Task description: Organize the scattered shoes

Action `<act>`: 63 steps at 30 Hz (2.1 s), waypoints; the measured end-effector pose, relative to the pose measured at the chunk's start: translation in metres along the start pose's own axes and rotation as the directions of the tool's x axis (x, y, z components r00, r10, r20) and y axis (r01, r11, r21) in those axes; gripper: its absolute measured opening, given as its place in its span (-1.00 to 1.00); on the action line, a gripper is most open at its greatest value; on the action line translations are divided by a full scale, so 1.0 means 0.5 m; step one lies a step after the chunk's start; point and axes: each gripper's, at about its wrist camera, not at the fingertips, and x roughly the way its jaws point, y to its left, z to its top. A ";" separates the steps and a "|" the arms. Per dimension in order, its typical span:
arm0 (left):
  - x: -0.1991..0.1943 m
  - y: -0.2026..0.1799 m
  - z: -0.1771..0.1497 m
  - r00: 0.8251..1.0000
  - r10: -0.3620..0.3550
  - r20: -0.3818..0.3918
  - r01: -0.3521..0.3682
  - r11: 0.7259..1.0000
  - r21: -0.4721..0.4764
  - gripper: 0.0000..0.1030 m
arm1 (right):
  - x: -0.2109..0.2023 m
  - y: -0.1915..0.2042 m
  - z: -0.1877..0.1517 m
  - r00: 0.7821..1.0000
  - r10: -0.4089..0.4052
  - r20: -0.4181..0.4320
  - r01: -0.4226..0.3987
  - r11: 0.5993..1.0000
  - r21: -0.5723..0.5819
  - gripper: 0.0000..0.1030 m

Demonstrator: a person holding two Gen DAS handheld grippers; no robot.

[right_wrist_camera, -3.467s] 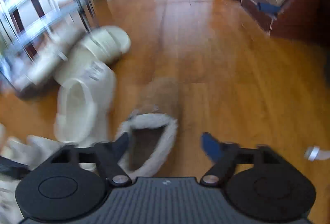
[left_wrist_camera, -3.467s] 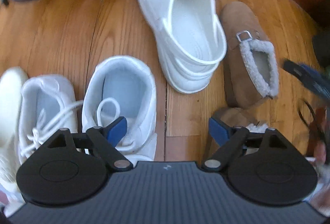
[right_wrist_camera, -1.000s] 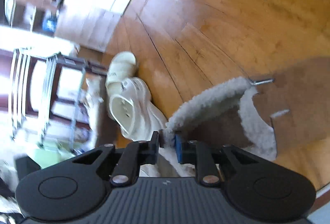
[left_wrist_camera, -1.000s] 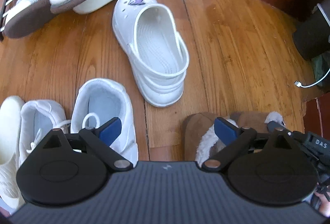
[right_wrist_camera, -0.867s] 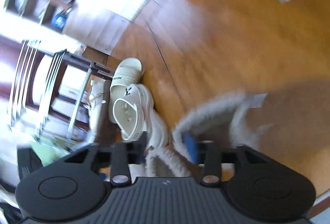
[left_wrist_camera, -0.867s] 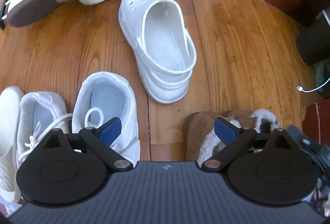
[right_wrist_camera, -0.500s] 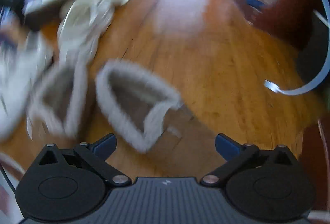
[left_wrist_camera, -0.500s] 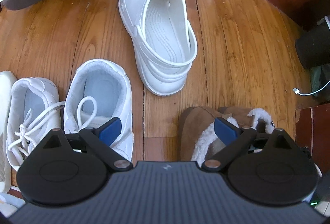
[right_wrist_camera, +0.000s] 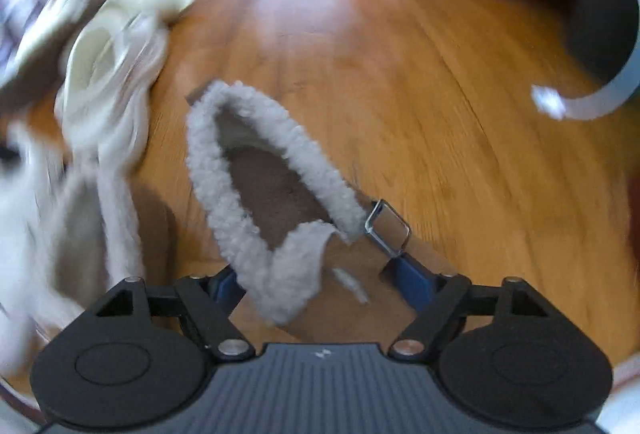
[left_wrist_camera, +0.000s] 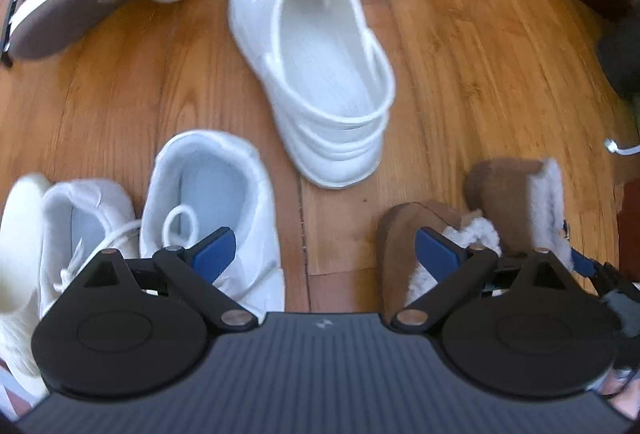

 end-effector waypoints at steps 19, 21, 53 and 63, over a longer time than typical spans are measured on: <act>-0.106 0.193 0.012 0.992 -0.078 0.096 0.103 0.952 -0.289 0.98 | -0.041 0.233 -0.124 0.995 0.098 -0.030 -0.102 0.950 -0.294 0.63; -0.125 0.227 -0.001 0.991 -0.050 0.123 0.088 0.939 -0.333 0.98 | -0.005 0.241 -0.131 1.000 0.016 0.006 -0.014 0.955 -0.298 0.50; -0.144 0.561 -0.229 0.988 0.027 0.154 0.055 0.862 -0.504 0.99 | -0.020 0.687 -0.047 0.967 0.226 -0.116 -0.253 0.829 -0.498 0.89; -0.193 0.666 -0.277 0.970 -0.026 0.242 0.159 0.823 -0.546 0.99 | 0.024 0.826 -0.101 0.972 0.127 -0.199 -0.228 0.717 -0.658 0.88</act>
